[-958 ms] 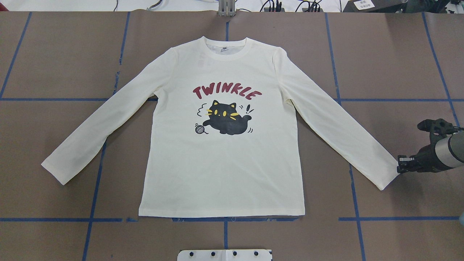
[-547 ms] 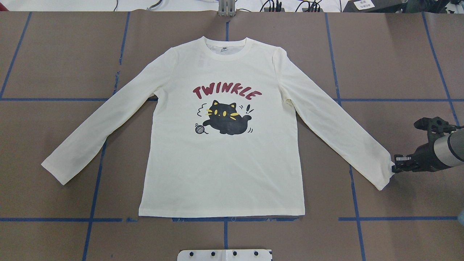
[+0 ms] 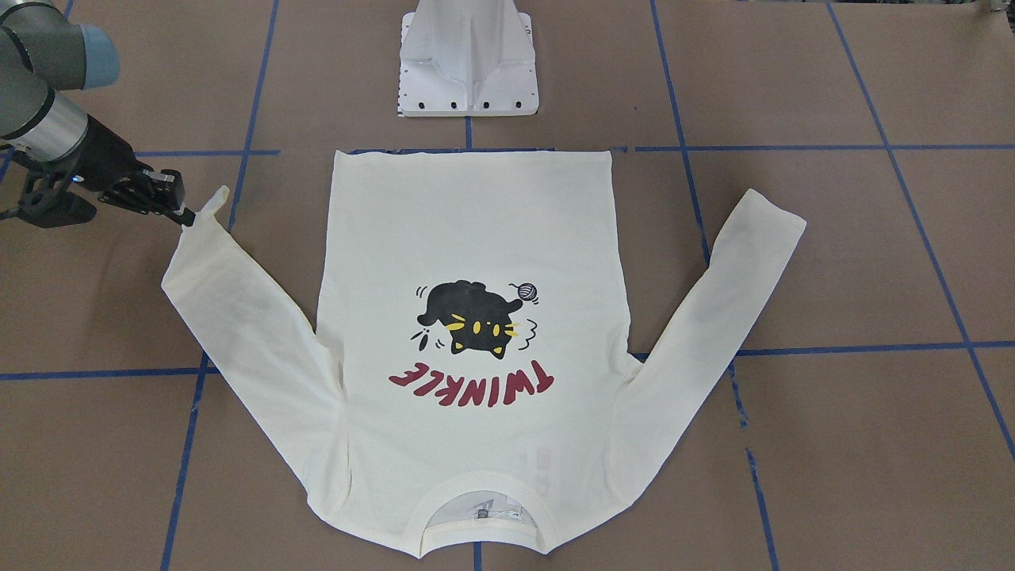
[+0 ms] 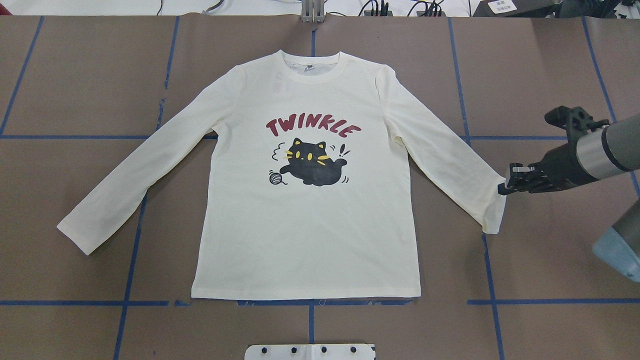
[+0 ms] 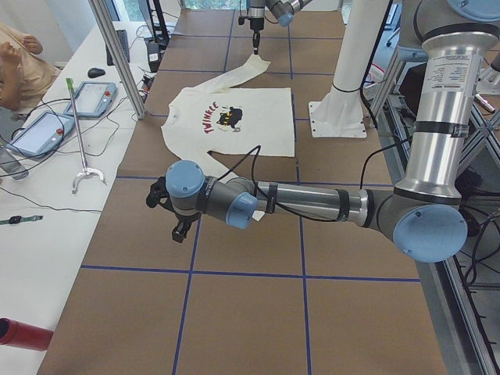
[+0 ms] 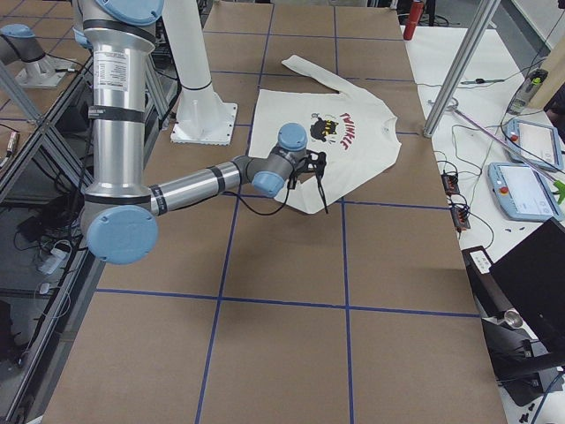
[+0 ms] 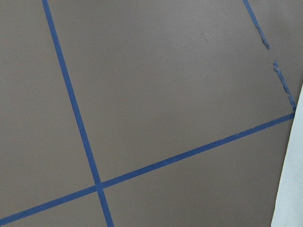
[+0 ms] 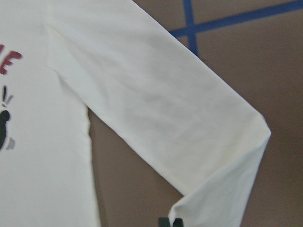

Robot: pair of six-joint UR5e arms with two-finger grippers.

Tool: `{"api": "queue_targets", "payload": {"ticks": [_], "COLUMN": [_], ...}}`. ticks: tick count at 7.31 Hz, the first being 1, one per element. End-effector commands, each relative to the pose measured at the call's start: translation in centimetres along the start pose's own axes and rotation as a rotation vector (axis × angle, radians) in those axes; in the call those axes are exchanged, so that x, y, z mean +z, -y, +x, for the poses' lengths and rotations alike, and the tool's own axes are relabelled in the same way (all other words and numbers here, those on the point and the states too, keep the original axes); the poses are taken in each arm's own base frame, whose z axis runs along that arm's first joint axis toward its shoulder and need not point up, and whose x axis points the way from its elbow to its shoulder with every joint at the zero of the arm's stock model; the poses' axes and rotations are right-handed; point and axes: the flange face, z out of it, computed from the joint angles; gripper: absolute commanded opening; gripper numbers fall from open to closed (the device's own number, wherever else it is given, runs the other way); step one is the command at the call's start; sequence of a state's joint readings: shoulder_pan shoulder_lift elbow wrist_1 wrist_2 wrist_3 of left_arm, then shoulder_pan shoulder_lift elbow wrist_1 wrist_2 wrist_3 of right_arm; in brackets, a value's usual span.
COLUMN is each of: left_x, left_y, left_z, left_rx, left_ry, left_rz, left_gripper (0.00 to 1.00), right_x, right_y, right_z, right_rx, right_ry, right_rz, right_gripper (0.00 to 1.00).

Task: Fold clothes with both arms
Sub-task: 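Carry the grasped sleeve with the right gripper across the shirt front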

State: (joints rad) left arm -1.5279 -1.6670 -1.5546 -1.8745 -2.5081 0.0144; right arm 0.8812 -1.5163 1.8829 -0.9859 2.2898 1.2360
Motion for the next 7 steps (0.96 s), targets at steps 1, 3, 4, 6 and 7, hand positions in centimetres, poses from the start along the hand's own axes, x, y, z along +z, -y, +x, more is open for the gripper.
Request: {"api": "queue_targets", "payload": {"ticks": [1, 3, 4, 6, 7], "left_x": [-0.3, -0.4, -0.6, -0.7, -0.7], "left_y": [0.4, 0.5, 0.7, 0.8, 0.9], "left_z": [0.4, 0.6, 0.8, 1.1, 1.2], "left_rx": [0.010, 0.018, 0.033, 0.042, 0.052], "left_ry": [0.000, 0.000, 0.000, -0.002, -0.002], "left_rz": [0.008, 0.013, 0.026, 0.030, 0.038], "left_gripper": [1.00, 1.00, 1.00, 1.00, 1.00], "right_x": [-1.1, 4.6, 9.3, 17.8, 18.4], "right_y": [3.9, 5.4, 6.5, 5.4, 4.1], "right_z": [-16.0, -27.9, -34.7, -45.6, -49.1], "right_rx": [0.104, 0.177, 0.178, 0.104, 0.079], "right_ry": [-0.003, -0.041, -0.070, -0.015, 0.020], "right_rz": [0.019, 0.097, 0.180, 0.246, 0.263], "right_gripper": [0.00, 0.00, 0.00, 0.00, 0.00]}}
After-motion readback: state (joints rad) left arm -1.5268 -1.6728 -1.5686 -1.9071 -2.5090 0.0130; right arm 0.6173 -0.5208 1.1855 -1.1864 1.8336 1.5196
